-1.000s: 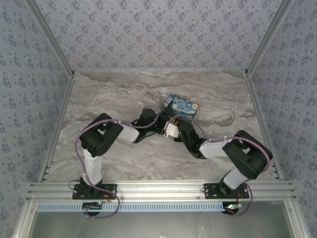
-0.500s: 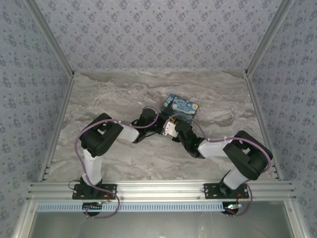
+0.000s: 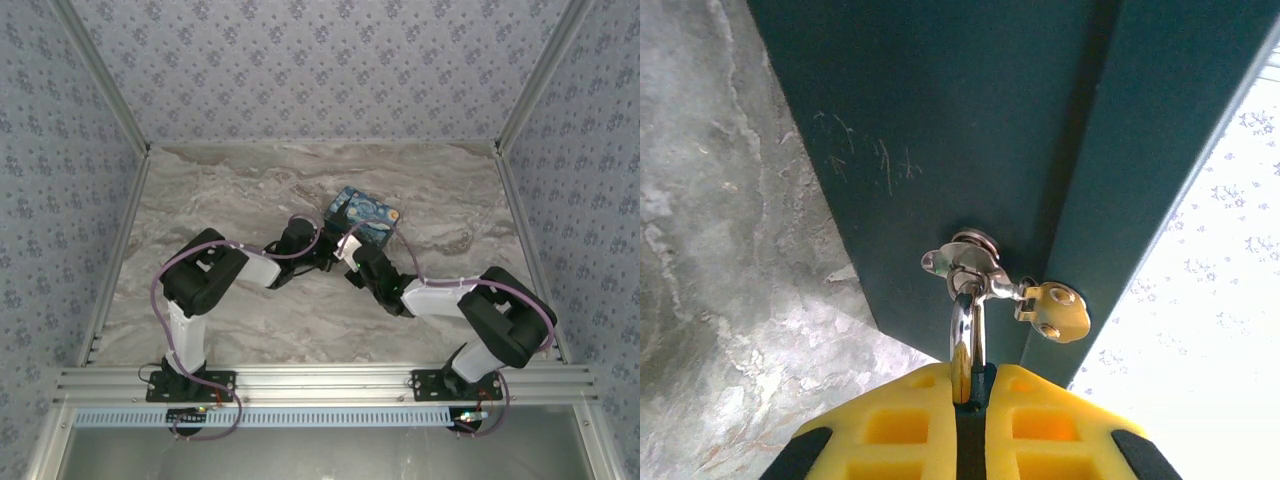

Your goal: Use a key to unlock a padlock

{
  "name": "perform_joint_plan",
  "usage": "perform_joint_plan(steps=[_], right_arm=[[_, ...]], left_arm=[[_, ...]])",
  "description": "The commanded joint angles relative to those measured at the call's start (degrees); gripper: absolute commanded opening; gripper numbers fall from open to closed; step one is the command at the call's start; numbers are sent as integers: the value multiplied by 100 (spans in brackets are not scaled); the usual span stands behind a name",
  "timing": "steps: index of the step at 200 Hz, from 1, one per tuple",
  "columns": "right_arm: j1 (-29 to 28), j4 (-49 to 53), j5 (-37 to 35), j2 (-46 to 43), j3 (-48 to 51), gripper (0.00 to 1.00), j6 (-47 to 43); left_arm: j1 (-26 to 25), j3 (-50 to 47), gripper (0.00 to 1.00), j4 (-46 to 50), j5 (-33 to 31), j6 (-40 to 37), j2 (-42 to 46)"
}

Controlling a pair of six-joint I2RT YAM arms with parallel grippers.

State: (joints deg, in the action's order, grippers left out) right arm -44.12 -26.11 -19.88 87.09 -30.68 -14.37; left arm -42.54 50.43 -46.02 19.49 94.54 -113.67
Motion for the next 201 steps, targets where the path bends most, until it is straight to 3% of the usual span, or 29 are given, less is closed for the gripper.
perform_joint_plan(steps=[1, 12, 135, 201], right_arm=[[11, -449, 703, -174, 98, 0, 770], [53, -517, 780, -167, 173, 0, 954], [633, -1377, 1659, 87, 777, 0, 2846], [1030, -1931, 2172, -23, 1176, 0, 3950]], left_arm=[[-68, 18, 0, -118, 39, -76, 169], [-69, 21, 0, -94, 38, -88, 164], [87, -97, 51, 508, -74, -519, 569], [436, -148, 61, 1156, -297, -1324, 1532]])
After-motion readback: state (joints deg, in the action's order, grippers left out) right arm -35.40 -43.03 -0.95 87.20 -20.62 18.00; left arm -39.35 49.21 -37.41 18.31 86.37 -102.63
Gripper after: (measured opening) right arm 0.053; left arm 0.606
